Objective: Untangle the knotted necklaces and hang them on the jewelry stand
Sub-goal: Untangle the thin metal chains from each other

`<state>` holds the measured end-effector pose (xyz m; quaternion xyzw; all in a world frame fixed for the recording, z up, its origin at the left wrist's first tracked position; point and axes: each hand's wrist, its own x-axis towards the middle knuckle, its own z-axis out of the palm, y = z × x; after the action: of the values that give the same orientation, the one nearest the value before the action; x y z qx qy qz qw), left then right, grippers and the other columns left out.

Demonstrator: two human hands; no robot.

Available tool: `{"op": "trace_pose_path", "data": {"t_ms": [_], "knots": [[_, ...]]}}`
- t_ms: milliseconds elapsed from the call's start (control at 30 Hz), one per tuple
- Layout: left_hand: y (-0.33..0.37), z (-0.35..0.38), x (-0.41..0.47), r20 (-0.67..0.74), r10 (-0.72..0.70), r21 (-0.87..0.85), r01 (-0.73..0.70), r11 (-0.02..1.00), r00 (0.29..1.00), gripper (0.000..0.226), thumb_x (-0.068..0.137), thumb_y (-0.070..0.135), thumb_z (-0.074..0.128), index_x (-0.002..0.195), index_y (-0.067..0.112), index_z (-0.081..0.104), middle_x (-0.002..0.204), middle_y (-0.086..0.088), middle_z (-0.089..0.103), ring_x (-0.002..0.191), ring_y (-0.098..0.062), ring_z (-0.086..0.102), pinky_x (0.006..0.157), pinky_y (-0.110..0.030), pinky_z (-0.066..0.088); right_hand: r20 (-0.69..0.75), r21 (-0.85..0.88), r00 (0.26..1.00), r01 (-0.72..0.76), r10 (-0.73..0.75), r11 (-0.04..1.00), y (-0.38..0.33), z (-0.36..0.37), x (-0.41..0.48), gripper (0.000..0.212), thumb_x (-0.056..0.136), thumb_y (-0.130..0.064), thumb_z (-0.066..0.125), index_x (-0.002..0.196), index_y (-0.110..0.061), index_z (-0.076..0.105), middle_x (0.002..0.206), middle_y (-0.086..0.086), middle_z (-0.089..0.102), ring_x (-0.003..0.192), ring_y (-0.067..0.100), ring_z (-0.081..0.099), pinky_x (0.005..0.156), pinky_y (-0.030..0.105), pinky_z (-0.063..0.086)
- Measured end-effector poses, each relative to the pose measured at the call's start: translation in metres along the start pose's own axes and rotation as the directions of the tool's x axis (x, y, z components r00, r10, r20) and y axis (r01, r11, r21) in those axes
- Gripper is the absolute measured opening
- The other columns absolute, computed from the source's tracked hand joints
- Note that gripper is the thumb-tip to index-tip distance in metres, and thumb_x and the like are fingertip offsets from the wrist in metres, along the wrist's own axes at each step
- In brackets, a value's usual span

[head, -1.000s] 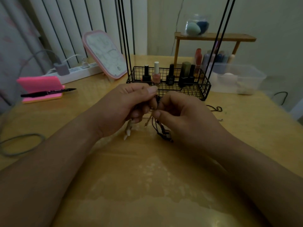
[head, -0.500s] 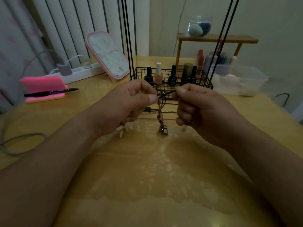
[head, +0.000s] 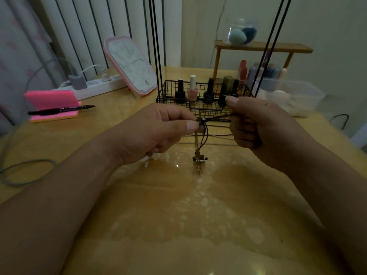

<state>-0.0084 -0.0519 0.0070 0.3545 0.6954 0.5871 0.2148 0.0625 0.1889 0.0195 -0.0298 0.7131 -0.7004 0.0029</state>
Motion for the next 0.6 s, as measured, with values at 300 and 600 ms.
{"op": "trace_pose_path", "data": {"t_ms": [300, 600], "knots": [[-0.002, 0.0, 0.004, -0.084, -0.003, -0.067, -0.002, 0.998, 0.996, 0.014, 0.093, 0.023, 0.06, 0.094, 0.011, 0.068, 0.063, -0.008, 0.056, 0.044, -0.013, 0.03, 0.041, -0.022, 0.021, 0.272, -0.479, 0.957, 0.047, 0.098, 0.876, -0.006, 0.01, -0.01, 0.011, 0.092, -0.024, 0.072, 0.088, -0.014, 0.069, 0.073, 0.001, 0.068, 0.065, 0.019, 0.064, 0.068, 0.034, 0.054], [-0.002, 0.005, 0.003, -0.047, 0.054, 0.109, -0.049, 0.993, 0.997, 0.015, 0.095, 0.02, 0.062, 0.082, 0.018, 0.07, 0.064, -0.005, 0.062, 0.048, -0.008, 0.042, 0.044, -0.018, 0.033, 0.163, -0.338, 0.986, 0.101, -0.047, 0.936, 0.005, 0.023, -0.007, 0.016, 0.096, -0.008, 0.066, 0.112, -0.014, 0.066, 0.097, 0.008, 0.078, 0.096, 0.016, 0.076, 0.091, 0.03, 0.056]]}}
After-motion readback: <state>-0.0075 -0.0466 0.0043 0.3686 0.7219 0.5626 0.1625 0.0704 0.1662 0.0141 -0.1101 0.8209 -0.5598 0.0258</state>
